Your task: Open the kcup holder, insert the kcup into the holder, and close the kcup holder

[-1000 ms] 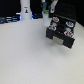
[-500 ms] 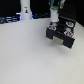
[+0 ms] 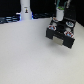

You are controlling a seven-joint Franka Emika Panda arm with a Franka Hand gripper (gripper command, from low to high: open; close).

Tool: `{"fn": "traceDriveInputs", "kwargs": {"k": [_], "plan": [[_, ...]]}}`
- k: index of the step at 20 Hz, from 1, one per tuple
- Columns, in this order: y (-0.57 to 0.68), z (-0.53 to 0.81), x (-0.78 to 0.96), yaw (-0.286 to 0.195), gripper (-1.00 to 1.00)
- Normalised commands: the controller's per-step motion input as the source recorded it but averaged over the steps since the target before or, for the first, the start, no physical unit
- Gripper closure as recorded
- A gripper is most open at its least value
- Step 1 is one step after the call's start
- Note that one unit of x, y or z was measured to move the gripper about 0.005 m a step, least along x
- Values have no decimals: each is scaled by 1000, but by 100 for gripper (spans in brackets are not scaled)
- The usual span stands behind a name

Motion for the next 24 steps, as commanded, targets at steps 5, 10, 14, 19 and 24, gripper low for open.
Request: {"fn": "traceDriveInputs", "kwargs": {"k": [5,10,14,19,24], "plan": [[310,-209,-93,58,100],[166,-195,104,36,100],[31,-226,23,19,100],[28,-246,-29,14,100],[166,-244,-36,30,100]]}}
